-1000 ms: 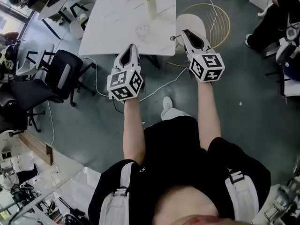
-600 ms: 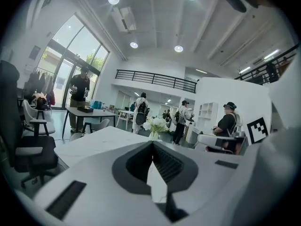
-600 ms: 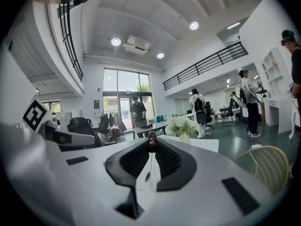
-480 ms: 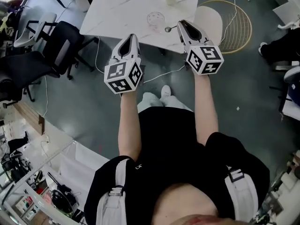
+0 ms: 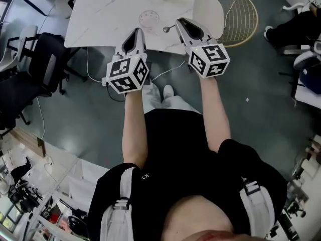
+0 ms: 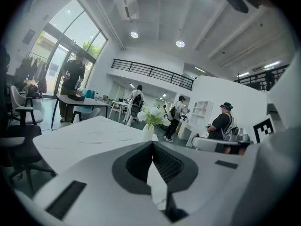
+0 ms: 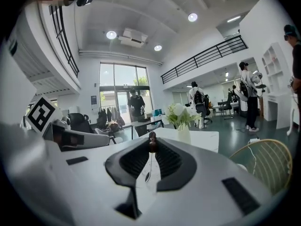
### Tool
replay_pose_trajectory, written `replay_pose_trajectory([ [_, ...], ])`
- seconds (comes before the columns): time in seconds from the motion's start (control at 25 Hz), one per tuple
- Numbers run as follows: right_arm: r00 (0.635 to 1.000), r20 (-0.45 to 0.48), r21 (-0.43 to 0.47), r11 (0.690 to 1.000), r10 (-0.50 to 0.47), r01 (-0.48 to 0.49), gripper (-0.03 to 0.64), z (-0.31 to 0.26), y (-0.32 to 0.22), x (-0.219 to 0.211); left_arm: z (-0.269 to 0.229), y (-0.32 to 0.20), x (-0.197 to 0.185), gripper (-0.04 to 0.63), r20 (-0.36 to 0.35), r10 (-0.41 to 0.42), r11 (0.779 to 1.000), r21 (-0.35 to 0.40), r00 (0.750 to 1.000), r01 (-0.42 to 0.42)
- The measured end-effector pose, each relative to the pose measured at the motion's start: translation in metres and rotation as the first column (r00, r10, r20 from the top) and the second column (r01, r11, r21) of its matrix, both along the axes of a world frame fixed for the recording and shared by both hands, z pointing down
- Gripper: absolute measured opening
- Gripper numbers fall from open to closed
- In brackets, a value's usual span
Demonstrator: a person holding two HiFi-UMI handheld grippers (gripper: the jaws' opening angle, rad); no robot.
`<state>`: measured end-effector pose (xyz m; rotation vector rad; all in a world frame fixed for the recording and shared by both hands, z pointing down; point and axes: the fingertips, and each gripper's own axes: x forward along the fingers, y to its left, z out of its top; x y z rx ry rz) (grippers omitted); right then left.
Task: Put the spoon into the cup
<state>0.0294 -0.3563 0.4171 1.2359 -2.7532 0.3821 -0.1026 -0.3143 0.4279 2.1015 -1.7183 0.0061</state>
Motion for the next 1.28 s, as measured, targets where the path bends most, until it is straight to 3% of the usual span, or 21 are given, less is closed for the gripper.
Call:
replay_pose_trajectory([
  [0.32, 0.994, 0.074, -0.042, 0.996, 0.076, -0.073, 0.044, 0.028, -0.037, -0.017, 0.031, -0.009, -0.015, 0.015, 0.008, 0.030, 0.996, -0.082, 1.000, -0.030],
  [0.44, 0.994, 0.083, -0.097, 0.993, 0.073, -0.065, 0.044, 0.049, -0.045, -0.032, 0.039, -0.019, -0.025, 0.015, 0.007, 0.034, 0.994, -0.104, 0.999, -0.034],
  [0.88, 0.998, 0.022, -0.233, 0.971, 0.058, -0.051, 0.046, 0.116, -0.072, -0.065, 0.066, -0.049, -0.035, 0.015, -0.025, 0.065, 0.984, -0.166, 0.998, -0.068],
  [1.28, 0.997, -0.042, -0.267, 0.961, 0.060, -0.069, 0.046, 0.146, -0.071, -0.085, 0.093, -0.048, -0.048, 0.015, -0.029, 0.071, 0.970, -0.230, 0.997, -0.076],
])
